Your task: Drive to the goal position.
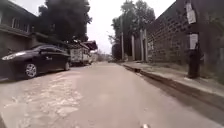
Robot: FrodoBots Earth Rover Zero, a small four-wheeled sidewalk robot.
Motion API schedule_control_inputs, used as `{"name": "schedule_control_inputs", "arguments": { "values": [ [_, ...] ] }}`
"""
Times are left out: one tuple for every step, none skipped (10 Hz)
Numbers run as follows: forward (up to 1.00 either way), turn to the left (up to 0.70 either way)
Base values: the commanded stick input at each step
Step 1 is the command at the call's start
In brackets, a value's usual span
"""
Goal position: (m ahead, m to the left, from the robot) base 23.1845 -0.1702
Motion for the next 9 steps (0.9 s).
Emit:
{"name": "schedule_control_inputs", "arguments": {
  "values": [
    [0.7, 0.0],
    [0.7, 0.0],
    [0.7, 0.0],
    [0.7, 0.0],
    [0.7, 0.0],
    [0.7, 0.0],
    [0.7, 0.0],
    [0.7, 0.0],
    [0.7, 0.0]
  ]
}}
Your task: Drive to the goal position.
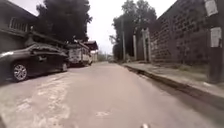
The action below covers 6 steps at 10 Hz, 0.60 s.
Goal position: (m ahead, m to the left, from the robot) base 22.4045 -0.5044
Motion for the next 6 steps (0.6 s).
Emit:
{"name": "schedule_control_inputs", "arguments": {
  "values": [
    [0.7, 0.0],
    [0.7, 0.0],
    [0.7, 0.0],
    [0.7, 0.0],
    [0.7, 0.0],
    [0.7, 0.0]
  ]
}}
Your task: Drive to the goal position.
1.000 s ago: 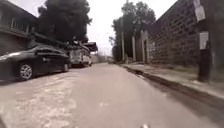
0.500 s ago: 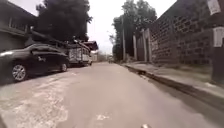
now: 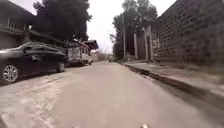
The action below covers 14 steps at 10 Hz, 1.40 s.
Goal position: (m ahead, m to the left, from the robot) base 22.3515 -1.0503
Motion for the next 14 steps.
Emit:
{"name": "schedule_control_inputs", "arguments": {
  "values": [
    [0.7, 0.0],
    [0.7, 0.0],
    [0.7, 0.0],
    [0.7, 0.0],
    [0.7, 0.0],
    [0.7, 0.0],
    [0.7, 0.0],
    [0.7, 0.0],
    [0.7, 0.0],
    [0.7, 0.0],
    [0.7, 0.0],
    [0.7, 0.0],
    [0.7, 0.0],
    [0.7, 0.0]
  ]
}}
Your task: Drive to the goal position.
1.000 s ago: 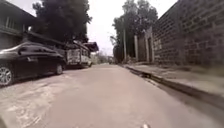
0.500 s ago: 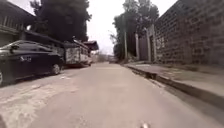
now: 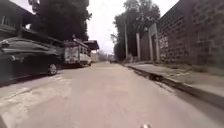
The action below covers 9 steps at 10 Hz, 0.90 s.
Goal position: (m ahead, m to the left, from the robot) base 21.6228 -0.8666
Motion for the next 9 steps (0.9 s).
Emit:
{"name": "schedule_control_inputs", "arguments": {
  "values": [
    [0.7, 0.0],
    [0.7, 0.0],
    [0.7, 0.0],
    [0.7, 0.0],
    [0.7, 0.0],
    [0.7, 0.0],
    [0.7, 0.0],
    [0.7, 0.0],
    [0.7, 0.0]
  ]
}}
